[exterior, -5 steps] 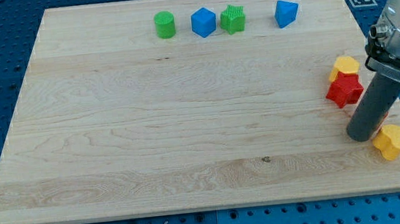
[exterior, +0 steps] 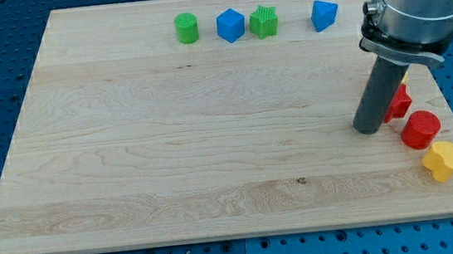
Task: Move the red star slightly to the right
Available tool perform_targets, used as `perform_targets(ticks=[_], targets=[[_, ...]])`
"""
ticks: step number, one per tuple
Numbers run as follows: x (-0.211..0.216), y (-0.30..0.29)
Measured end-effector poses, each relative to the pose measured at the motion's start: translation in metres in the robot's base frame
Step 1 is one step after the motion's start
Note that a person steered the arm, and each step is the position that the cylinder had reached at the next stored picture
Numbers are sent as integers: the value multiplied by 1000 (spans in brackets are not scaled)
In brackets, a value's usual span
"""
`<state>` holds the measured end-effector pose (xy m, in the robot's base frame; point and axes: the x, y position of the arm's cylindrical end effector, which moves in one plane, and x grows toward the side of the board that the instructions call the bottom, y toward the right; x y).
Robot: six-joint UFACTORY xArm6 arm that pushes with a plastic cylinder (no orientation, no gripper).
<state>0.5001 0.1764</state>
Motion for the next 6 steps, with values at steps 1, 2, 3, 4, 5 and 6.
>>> perform_targets(ticks=[1,2,3,4,5,6], targets=[[-14,0],[-14,2],[-14,18],[-14,37],[-14,41],[-14,19]])
